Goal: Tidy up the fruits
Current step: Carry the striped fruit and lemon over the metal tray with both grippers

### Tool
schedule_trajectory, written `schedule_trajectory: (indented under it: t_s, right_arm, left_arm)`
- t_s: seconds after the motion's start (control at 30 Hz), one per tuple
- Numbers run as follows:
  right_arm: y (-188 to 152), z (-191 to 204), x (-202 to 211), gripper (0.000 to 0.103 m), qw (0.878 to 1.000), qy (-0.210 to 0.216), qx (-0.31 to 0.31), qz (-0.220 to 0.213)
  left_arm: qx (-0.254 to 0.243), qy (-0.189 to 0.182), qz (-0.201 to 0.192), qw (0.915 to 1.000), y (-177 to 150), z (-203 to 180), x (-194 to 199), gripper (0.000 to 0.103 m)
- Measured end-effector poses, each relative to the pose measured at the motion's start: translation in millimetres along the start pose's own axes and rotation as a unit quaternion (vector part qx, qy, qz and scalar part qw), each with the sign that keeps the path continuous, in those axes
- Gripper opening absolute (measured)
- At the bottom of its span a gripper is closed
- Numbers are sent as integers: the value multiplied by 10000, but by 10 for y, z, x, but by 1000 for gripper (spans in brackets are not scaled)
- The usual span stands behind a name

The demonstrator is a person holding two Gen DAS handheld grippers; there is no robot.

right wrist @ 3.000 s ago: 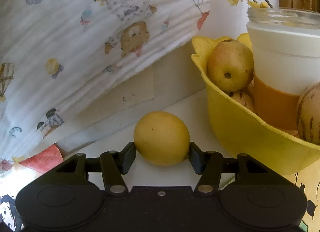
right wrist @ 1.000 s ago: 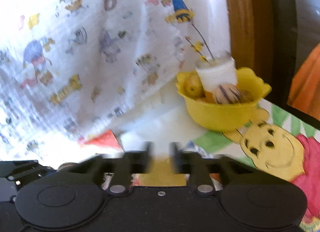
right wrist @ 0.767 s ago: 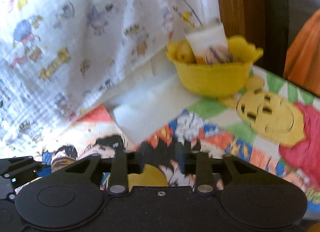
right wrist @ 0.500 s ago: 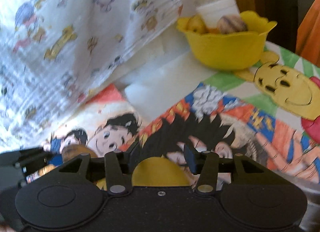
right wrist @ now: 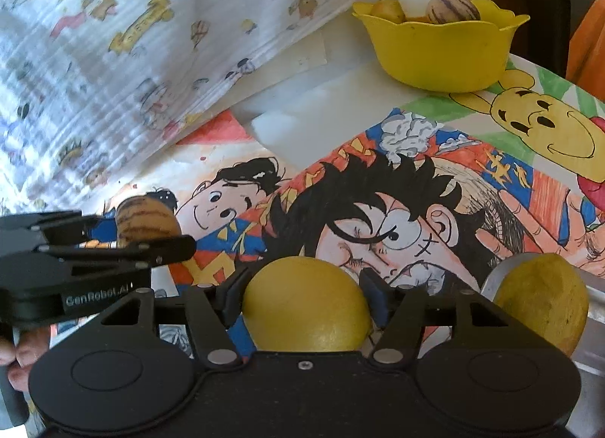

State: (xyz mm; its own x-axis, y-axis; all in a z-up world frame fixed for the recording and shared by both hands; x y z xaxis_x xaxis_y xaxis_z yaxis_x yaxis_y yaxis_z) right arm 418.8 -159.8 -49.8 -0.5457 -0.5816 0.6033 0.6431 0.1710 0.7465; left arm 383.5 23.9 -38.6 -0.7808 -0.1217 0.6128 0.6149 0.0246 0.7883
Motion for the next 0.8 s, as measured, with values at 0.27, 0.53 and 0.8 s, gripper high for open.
schedule_trajectory:
  t_s: [0.27,0.53,0.8]
  right_arm:
    - [-113,32,112,65,9999,-40,101,-48]
    - [-239,43,259,65,9998,-68,165,-86]
    - [-298,107,316,65,9991,-180,382,-15]
  left_arm:
    - [-67,-1,7,10000,-35,-22,72,52]
    - [-115,34,31,9999,-120,-26,194,52]
    - [-157,60,55,9998,-200,-19,304,52]
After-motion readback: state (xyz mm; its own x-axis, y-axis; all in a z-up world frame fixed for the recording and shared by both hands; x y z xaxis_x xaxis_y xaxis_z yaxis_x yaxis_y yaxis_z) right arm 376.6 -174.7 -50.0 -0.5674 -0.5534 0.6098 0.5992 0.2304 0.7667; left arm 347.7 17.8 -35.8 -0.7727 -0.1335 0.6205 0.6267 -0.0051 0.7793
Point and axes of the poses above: each gripper's, at about its wrist camera, not at the fingertips, and x roughly against the way its jaws point, z to its left, y to its top, the point moved 3 cm from there along -x, roughly the way its jaws point, and after that the axes turned 11 degrees about -z, right-handed, at the moved point
